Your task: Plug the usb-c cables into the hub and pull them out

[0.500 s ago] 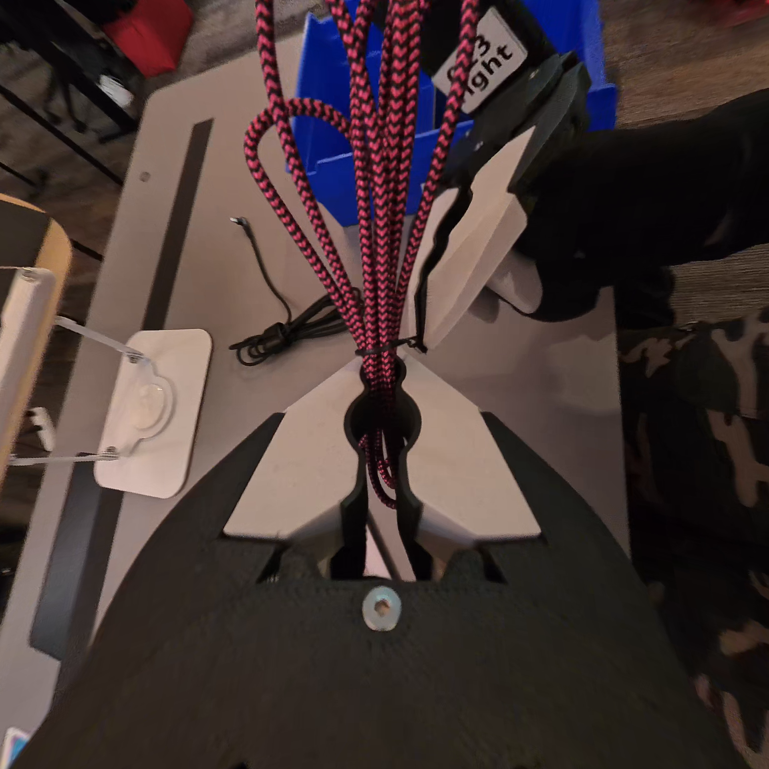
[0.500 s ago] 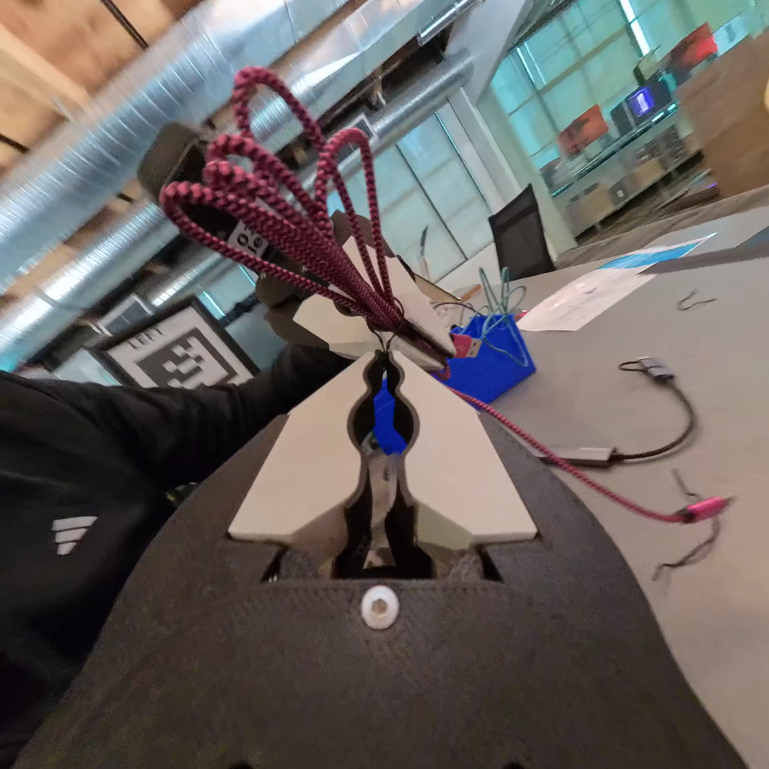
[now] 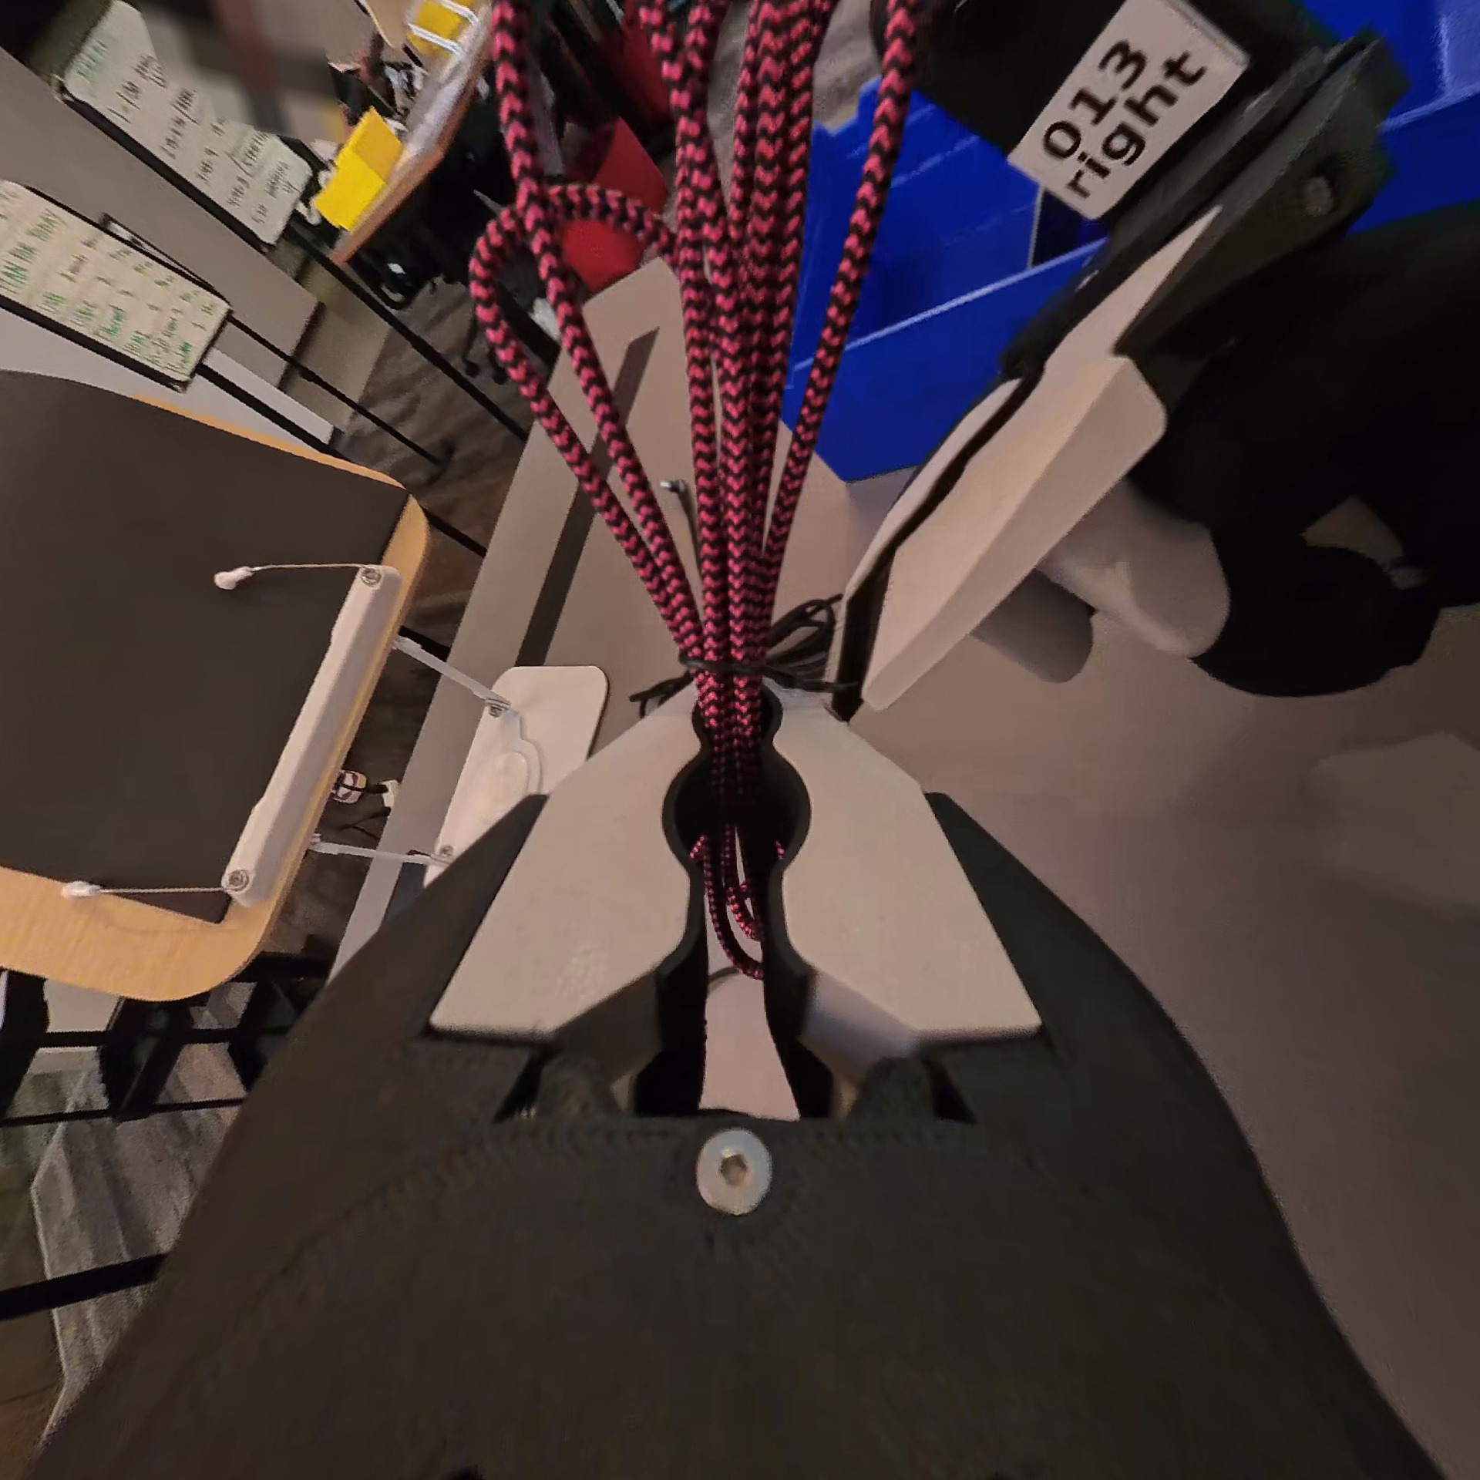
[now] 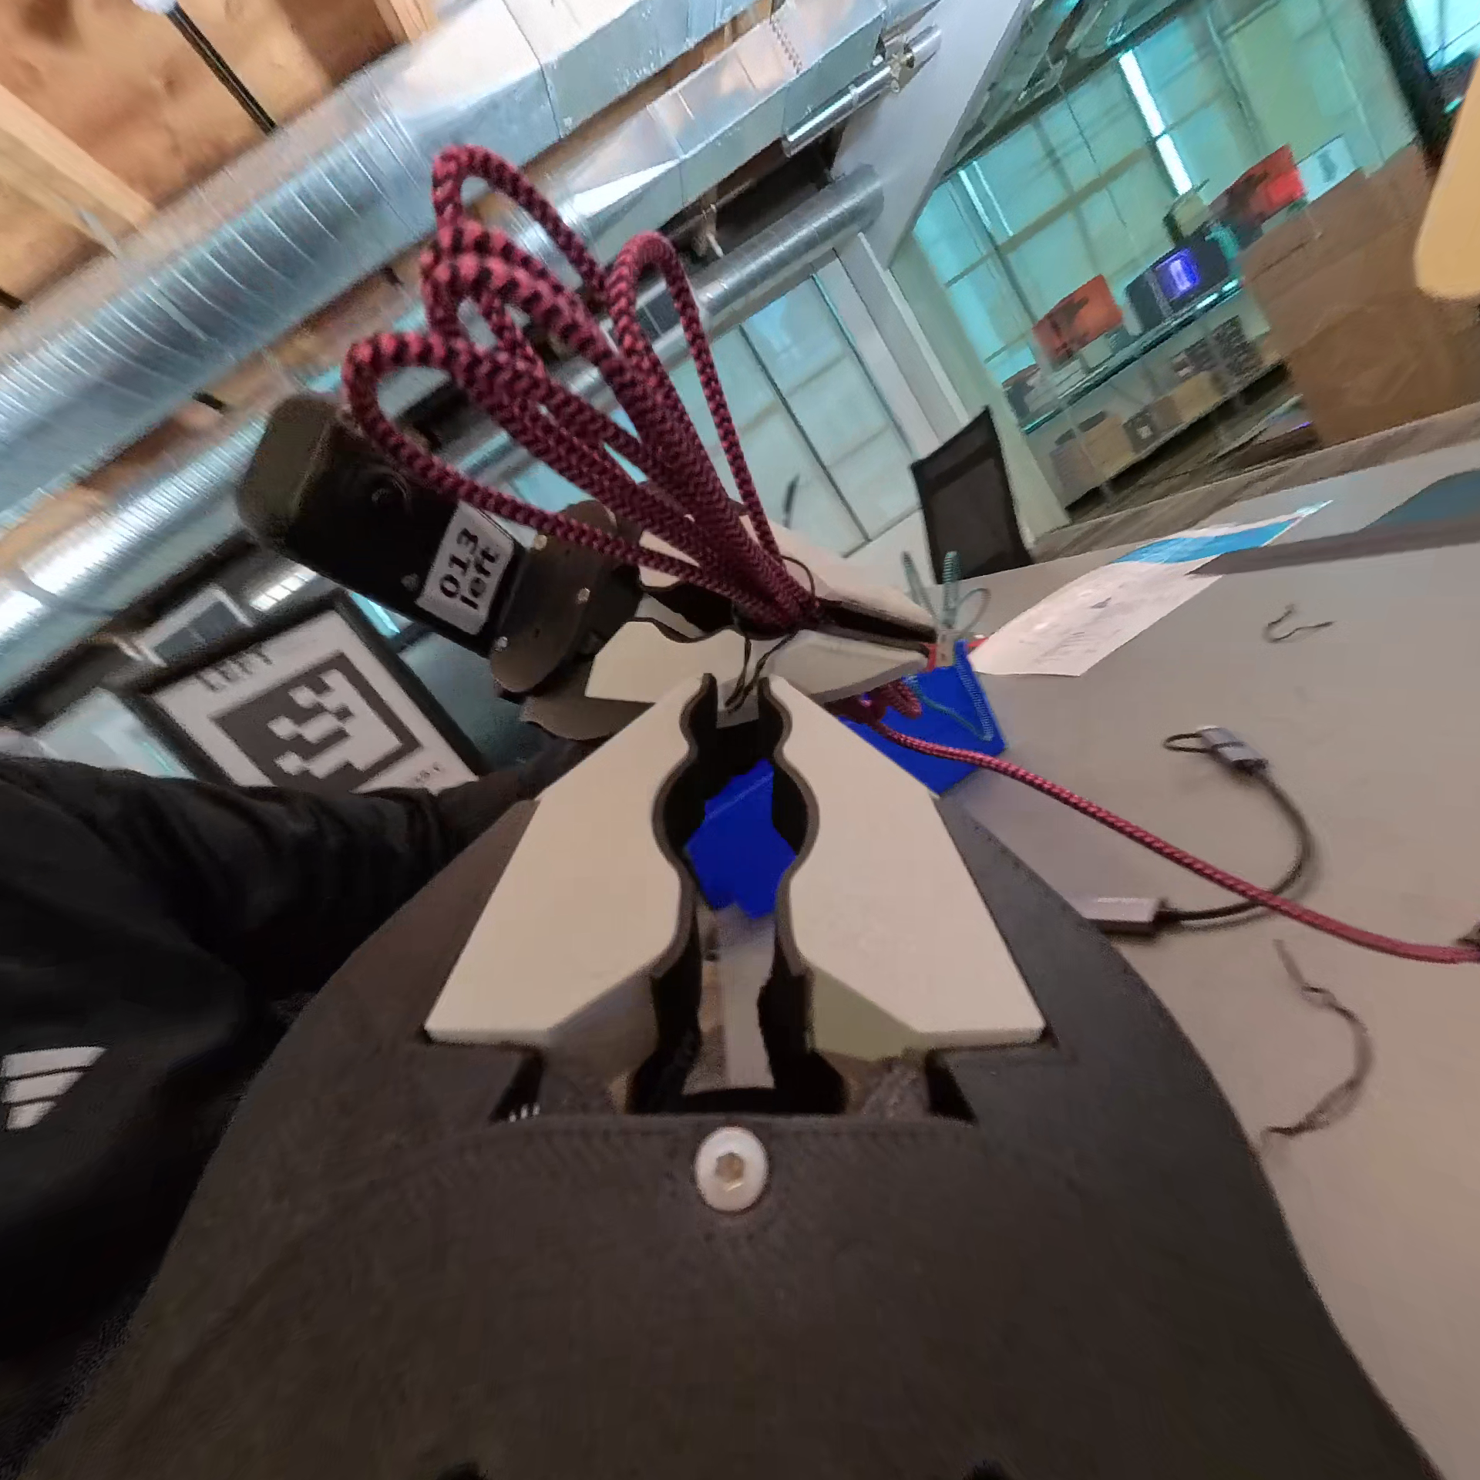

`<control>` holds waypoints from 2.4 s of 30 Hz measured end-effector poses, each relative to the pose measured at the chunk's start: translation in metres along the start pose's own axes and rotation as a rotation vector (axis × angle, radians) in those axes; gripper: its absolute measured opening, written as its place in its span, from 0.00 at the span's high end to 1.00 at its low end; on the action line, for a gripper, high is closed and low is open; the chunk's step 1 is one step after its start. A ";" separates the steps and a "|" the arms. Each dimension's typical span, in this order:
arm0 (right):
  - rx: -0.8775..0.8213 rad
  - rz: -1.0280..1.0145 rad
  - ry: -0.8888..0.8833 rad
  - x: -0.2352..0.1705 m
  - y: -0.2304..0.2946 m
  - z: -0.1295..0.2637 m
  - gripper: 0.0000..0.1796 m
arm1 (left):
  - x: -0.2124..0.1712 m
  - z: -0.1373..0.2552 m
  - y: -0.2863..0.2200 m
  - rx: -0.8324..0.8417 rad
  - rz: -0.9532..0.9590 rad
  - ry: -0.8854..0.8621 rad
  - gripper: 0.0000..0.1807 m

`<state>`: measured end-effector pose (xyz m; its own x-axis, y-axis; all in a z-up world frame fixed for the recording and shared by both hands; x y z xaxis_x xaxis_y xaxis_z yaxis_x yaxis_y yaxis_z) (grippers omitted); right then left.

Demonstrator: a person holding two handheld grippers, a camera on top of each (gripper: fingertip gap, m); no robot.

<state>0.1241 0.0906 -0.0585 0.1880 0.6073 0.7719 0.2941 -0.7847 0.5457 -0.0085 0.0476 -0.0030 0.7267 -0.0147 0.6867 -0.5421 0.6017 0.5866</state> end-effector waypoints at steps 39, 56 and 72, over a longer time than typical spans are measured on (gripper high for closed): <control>-0.161 0.202 -0.101 0.024 0.003 0.007 1.00 | 0.016 -0.017 -0.003 0.280 -0.048 -0.068 0.99; -0.082 0.007 -0.123 0.003 -0.036 0.016 1.00 | -0.018 -0.030 -0.007 0.064 0.080 -0.040 0.91; -0.240 0.295 0.038 0.001 -0.028 0.017 1.00 | -0.011 0.013 0.058 -0.219 0.382 -0.128 0.77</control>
<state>0.1317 0.1154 -0.0780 0.1959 0.3495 0.9162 0.0043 -0.9346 0.3556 -0.0538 0.0719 0.0287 0.4267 0.1510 0.8917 -0.6492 0.7376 0.1857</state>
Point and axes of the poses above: each gripper's, where its closed fingertips meet, z back along the fingers, x out of its top, y = z × x across the jaws, the point moved 10 cm from there along z, back along the fingers, and after that the axes turned 2 degrees about x, right-handed, at the moved point
